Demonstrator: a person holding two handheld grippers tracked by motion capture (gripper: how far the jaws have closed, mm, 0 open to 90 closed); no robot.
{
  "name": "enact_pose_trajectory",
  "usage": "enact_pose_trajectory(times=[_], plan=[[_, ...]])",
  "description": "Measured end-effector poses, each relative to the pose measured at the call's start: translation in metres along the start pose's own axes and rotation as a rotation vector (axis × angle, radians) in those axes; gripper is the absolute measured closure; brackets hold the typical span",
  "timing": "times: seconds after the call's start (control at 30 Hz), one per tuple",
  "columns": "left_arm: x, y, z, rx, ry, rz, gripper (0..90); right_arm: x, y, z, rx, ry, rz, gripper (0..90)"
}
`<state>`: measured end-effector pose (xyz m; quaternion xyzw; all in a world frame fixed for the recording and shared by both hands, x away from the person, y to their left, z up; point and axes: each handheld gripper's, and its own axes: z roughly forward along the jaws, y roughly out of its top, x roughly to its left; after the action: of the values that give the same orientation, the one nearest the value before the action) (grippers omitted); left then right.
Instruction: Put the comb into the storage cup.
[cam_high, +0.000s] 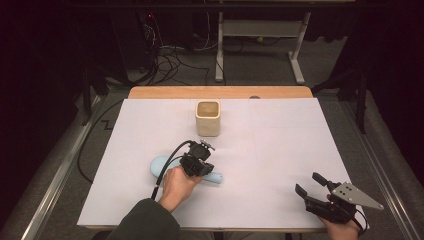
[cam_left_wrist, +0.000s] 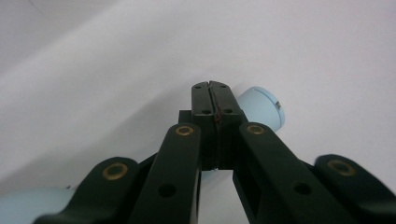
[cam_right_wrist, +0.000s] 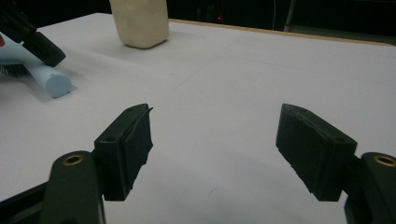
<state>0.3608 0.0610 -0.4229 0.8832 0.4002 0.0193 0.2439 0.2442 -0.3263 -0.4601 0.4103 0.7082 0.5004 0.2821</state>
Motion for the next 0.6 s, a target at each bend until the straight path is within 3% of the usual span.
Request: enact_pose_trajectory(times=[0.6], plan=[[-0.0006,-0.0025,0.0023,0.0,-0.014,0.003,89.5,-0.0003,0.0002,0.0007,0.0,0.003,-0.003,27.1]])
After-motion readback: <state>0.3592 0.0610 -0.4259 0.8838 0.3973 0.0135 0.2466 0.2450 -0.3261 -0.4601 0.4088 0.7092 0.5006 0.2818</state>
